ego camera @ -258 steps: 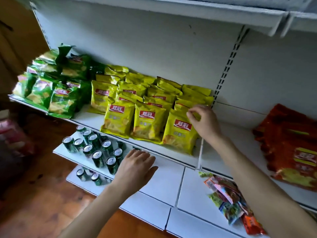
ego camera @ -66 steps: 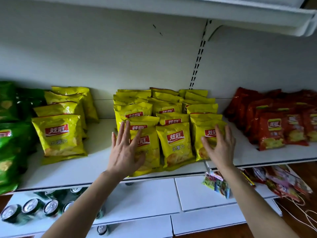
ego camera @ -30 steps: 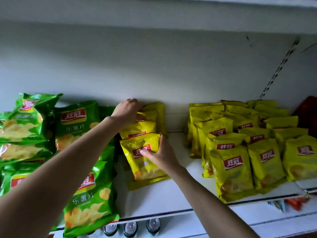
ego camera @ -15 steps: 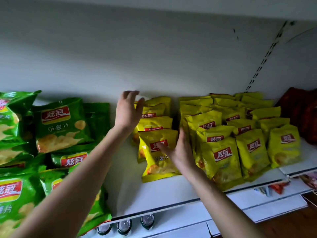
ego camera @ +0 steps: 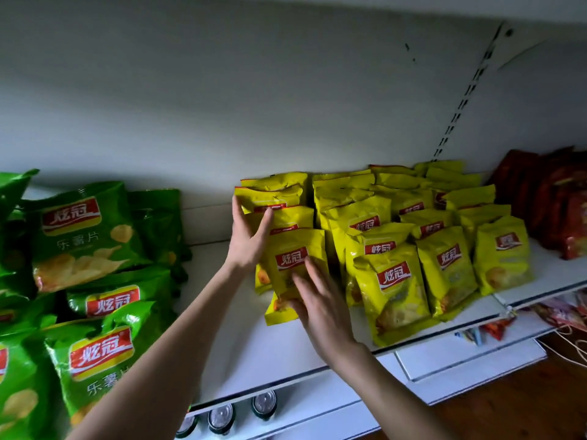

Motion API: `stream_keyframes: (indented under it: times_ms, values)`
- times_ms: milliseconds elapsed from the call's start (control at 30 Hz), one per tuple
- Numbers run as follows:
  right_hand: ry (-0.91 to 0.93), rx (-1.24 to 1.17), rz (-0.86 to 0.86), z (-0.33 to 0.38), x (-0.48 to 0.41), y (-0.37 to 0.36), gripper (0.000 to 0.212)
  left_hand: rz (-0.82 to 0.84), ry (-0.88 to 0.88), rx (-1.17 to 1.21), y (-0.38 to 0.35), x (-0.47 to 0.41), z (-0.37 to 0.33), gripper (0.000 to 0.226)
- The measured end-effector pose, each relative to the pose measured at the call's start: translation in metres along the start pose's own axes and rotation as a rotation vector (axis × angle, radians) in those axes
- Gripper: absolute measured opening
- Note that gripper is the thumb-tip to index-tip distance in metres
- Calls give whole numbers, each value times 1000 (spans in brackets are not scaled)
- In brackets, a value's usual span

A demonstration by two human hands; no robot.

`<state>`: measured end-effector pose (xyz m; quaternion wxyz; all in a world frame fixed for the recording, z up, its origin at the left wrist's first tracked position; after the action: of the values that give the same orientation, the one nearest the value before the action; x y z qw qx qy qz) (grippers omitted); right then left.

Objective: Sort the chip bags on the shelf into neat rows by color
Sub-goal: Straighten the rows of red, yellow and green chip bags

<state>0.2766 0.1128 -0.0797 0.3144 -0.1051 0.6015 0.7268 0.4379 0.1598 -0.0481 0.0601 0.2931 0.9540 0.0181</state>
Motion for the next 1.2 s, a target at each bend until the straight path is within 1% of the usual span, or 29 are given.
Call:
stream_keyframes:
  times_ms: [67, 133, 233, 300, 400, 467, 533, 600, 633, 667, 700, 733, 767, 833, 900, 933, 1000, 1100, 1200]
  values:
    - [-4, 9, 14, -8, -1, 1, 51, -4, -13, -43, -7, -5, 2, 100]
    - [-31, -2, 28, -15, -3, 1, 56, 3, -19, -81, -14, -10, 6, 105]
    - [-65, -31, 35, -21, -4, 0, 56, 2, -35, -112, -22, -14, 7, 100]
    - [-78, -59, 62, -22, -4, -2, 53, -13, -26, -114, -20, -16, 9, 103]
    - [-73, -91, 95, -21, -4, -1, 47, -33, -10, -66, -18, -13, 8, 101]
    - [-42, -134, 97, -19, -1, 4, 49, -56, 10, -27, -16, -9, 8, 98]
    - [-9, -194, 43, -19, 3, 17, 47, -65, 22, 6, -13, -4, 11, 110]
    - [-17, -226, -64, -29, 10, 39, 41, -41, 10, 28, -12, 6, 11, 122]
    - [-38, -228, -117, -38, 15, 51, 38, -10, -5, 29, -13, 11, 11, 120]
    - [-68, -215, -162, -50, 21, 63, 38, 30, -30, 26, -15, 17, 11, 110]
    - [-115, -189, -196, -65, 27, 74, 42, 67, -66, 18, -19, 22, 9, 95]
    - [-185, -150, -212, -80, 33, 83, 53, 103, -97, 25, -23, 27, 8, 86]
    - [-279, -106, -199, -96, 38, 90, 70, 126, -114, 40, -26, 29, 8, 86]
    - [-474, -27, -98, -126, 45, 95, 105, 118, -113, 61, -29, 30, 6, 100]
    - [-599, 31, 29, -146, 47, 94, 126, 84, -105, 48, -28, 27, 5, 113]
    - [-625, 45, 84, -152, 45, 93, 130, 75, -105, 38, -28, 26, 5, 116]
    - [-643, 46, 165, -158, 41, 87, 132, 59, -95, 16, -30, 25, 6, 117]
    - [-647, 31, 185, -165, 37, 81, 125, 28, -78, -16, -35, 23, 7, 110]
    - [-627, 1, 176, -172, 36, 80, 122, 17, -46, -24, -44, 24, 9, 127]
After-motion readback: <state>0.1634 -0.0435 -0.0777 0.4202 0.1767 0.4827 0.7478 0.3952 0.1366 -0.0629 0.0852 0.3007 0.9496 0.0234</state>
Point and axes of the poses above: each hand's wrist, its own x-axis away from the middle knuckle, its own y-axis out of the back of the hand, z = x × y, the point moved 6 cm from there along -x, towards the middle knuckle, and after that the axes turned 3 degrees about z, right-handed, at the moved point
